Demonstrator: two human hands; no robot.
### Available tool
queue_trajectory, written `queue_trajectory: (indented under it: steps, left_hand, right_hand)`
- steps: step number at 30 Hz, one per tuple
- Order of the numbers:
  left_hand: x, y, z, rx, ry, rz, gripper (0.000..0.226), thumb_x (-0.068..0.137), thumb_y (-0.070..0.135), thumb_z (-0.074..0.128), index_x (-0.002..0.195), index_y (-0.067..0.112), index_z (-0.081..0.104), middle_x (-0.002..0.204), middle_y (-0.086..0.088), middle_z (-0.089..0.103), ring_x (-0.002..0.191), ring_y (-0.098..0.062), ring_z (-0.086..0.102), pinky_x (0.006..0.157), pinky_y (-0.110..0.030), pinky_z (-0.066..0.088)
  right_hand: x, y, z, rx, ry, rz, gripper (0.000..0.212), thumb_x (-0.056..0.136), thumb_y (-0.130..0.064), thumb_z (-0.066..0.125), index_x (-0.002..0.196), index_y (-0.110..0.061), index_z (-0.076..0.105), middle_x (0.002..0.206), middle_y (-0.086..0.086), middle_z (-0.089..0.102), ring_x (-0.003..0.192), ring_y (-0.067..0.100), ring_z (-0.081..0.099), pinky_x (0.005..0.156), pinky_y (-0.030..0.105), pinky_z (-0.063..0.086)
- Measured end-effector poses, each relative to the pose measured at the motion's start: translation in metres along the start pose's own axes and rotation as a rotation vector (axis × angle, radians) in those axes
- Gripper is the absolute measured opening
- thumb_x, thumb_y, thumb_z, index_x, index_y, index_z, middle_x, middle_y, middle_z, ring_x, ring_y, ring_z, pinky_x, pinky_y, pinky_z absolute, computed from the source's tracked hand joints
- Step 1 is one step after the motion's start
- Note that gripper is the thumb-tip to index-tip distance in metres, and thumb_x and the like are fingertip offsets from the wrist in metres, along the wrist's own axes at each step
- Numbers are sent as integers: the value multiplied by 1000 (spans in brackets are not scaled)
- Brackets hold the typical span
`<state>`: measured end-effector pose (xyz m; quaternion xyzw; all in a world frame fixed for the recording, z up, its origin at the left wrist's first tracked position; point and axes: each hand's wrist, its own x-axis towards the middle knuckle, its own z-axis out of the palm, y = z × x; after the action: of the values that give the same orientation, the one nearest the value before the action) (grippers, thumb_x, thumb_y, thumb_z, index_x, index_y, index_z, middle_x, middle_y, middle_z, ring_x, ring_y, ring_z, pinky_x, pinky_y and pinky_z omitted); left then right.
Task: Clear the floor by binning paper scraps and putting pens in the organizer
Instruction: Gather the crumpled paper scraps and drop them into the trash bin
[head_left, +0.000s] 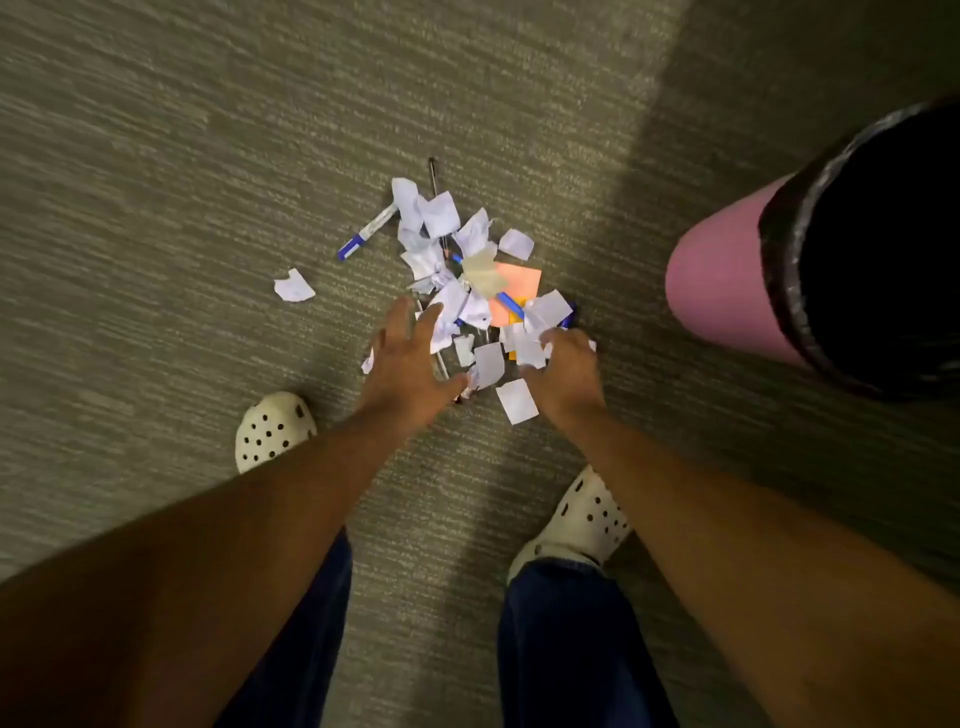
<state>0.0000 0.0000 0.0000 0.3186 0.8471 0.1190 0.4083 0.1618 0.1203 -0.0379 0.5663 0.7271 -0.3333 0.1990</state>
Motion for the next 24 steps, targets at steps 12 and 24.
queue_trajectory:
  steps: [12,24]
  left_hand:
    - [71,-53,67,58,36,-68,103,75,24,88,157,24,26,163,-12,21,148,-35,32,117,-49,38]
    - [119,-27,65,307,49,121,93,80,16,83,152,31,27,142,-20,36,107,-36,64,91,-45,58]
  right_hand:
    - [63,10,64,-220,149,-106,59,90,-26,76,142,-21,49,148,9,46,131,30,52,100,41,53]
    - [30,14,46,306,249,17,27,92,-9,73,120,-10,73,119,13,75,104,27,73,83,26,57]
